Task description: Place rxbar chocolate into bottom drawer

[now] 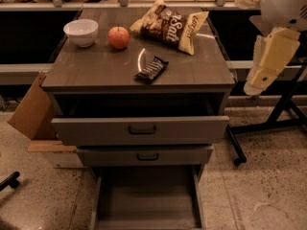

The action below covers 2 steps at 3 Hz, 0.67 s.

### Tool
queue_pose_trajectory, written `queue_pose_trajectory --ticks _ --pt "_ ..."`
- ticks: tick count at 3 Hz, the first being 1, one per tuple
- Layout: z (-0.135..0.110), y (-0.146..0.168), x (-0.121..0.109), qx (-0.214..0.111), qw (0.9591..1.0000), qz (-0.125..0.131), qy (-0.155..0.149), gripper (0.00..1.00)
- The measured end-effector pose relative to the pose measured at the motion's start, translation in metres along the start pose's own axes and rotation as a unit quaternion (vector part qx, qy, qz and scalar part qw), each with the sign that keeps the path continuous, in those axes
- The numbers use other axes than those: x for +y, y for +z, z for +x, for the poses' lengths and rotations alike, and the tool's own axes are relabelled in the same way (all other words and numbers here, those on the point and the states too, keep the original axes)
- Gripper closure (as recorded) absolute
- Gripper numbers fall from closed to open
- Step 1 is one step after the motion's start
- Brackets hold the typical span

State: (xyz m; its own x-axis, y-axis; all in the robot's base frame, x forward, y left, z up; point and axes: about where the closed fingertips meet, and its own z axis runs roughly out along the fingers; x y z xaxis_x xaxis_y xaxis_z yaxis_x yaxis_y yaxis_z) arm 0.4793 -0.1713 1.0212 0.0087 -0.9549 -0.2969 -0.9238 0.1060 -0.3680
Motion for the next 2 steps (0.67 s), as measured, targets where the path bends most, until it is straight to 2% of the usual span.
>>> queue_pose_trajectory --ticks 2 --pt "0.021 0.066 0.019 -0.025 0.9989 -0.038 0.012 0.00"
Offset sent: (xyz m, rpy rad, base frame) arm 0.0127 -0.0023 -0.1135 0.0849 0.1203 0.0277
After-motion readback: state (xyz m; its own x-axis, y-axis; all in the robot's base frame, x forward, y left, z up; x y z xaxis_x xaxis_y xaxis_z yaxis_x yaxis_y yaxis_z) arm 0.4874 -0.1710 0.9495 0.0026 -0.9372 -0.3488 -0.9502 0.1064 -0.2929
